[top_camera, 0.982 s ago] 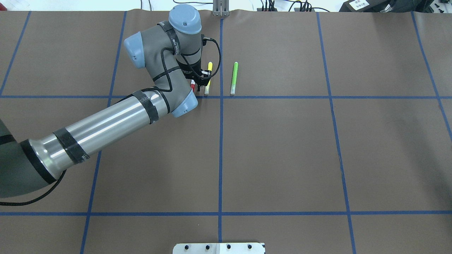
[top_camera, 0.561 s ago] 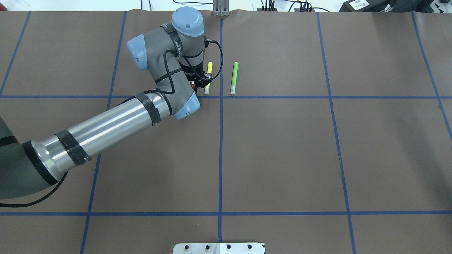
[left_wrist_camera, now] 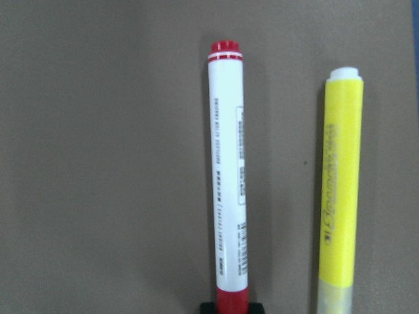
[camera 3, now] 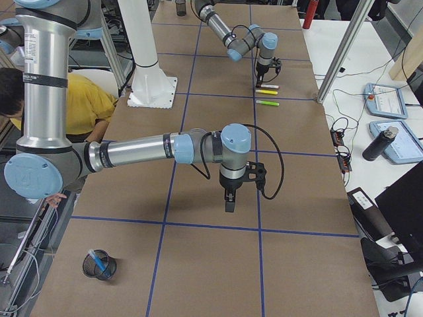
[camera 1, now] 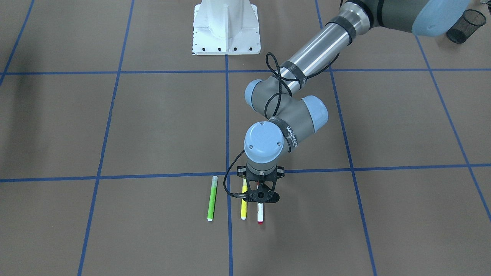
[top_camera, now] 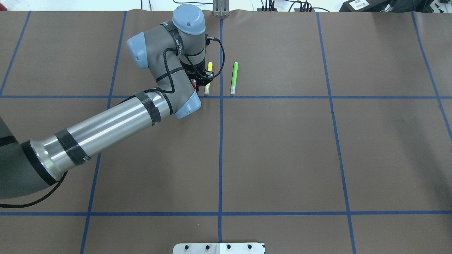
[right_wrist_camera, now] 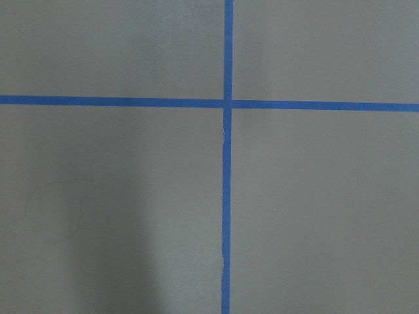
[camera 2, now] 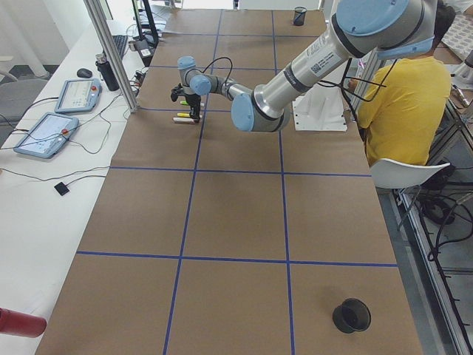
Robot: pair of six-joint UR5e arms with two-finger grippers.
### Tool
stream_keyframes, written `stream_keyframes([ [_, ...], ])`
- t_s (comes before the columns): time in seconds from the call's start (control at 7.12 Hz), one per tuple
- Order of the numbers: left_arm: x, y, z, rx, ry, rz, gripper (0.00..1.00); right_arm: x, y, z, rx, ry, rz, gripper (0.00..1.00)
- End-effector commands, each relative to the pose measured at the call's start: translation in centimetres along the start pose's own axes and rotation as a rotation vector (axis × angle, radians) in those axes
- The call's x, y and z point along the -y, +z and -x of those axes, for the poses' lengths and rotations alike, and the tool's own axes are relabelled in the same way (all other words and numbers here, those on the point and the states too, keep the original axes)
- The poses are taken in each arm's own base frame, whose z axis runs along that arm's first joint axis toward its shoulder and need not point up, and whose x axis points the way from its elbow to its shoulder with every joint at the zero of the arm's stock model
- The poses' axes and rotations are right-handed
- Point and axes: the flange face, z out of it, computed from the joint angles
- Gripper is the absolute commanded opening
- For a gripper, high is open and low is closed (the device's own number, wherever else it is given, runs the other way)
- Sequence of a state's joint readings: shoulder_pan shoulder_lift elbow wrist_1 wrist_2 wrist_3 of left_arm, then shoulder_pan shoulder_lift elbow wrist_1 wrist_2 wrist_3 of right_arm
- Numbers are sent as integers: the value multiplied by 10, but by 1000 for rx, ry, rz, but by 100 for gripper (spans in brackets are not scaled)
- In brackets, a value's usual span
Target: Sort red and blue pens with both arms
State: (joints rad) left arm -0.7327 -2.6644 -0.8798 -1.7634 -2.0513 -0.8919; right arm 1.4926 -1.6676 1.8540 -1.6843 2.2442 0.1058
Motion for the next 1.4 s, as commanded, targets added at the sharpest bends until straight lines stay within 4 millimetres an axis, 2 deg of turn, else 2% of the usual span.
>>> stream_keyframes([
  [0.0, -5, -40, -5, -11, 25, -18, 0, 1, -1, 1, 0, -1, -2, 100],
  [0.14, -22, -52, 9, -8, 47, -14, 0, 1, 0, 0, 0, 0, -1, 100],
  [0.28, -44, -67, 35, 16, 72, -2, 0, 1, 0, 0, 0, 1, -1, 100],
  [0.56, -103, -113, 90, 7, 139, -28, 0, -1, 0, 0, 0, 2, 1, 100],
  [0.7, -137, -123, 129, -8, 198, -49, 0, -1, 1, -1, 0, 3, 2, 100],
  [0.98, -187, -146, 195, -15, 200, -81, 0, -1, 1, -1, 1, 3, 2, 100],
  [1.12, -223, -153, 235, -11, 192, -83, 0, -1, 1, -1, 0, 1, 2, 100],
  [1.26, -246, -164, 280, 5, 158, -89, 0, -1, 1, -1, 0, 1, 2, 100],
])
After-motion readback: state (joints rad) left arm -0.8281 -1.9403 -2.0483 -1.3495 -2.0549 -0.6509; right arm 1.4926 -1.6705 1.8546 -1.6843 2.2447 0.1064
